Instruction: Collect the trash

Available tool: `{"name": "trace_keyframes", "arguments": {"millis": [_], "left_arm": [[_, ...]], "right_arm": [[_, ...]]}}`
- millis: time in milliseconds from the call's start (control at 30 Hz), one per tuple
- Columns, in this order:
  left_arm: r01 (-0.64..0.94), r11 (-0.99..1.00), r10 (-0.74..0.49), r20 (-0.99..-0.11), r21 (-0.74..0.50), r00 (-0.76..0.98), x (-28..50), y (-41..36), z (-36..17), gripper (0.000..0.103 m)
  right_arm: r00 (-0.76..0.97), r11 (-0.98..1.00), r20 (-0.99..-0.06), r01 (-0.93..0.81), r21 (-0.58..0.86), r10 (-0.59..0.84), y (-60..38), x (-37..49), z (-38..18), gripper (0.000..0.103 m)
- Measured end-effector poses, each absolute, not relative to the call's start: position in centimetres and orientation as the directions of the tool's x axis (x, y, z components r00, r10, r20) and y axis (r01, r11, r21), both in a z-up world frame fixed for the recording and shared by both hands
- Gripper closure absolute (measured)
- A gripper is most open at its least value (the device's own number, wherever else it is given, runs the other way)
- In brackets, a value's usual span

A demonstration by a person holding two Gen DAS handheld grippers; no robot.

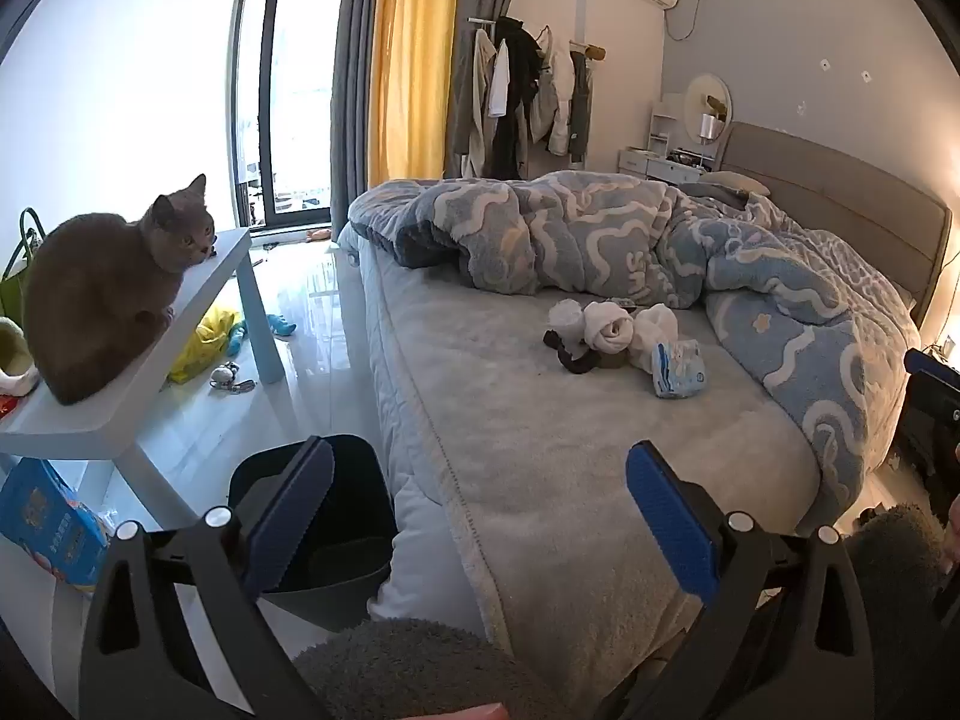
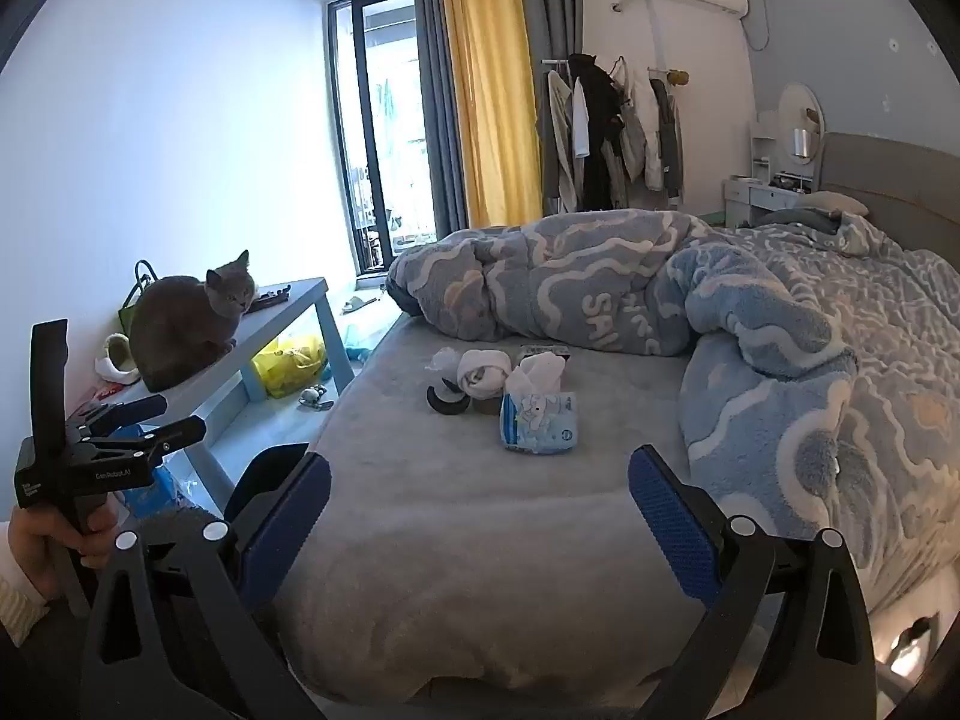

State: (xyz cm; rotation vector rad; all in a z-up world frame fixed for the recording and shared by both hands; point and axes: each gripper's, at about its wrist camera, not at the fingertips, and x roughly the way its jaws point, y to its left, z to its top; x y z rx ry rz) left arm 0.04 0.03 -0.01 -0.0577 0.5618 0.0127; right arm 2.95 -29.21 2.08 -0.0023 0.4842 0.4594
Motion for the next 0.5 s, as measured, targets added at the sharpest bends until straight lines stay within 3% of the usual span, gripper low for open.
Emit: {"name": "trace_keyframes", "arguments": {"millis": [500], "left_arm": [[-0.027, 0.998, -0.006, -0.534, -0.054, 0.846, 0.07, -0.07, -0.01, 0.003]], "right_arm": [[0.784, 0.897, -0.448, -0.426, 0.117, 0.43, -29.39, 3.02, 2.07, 0.003]]}}
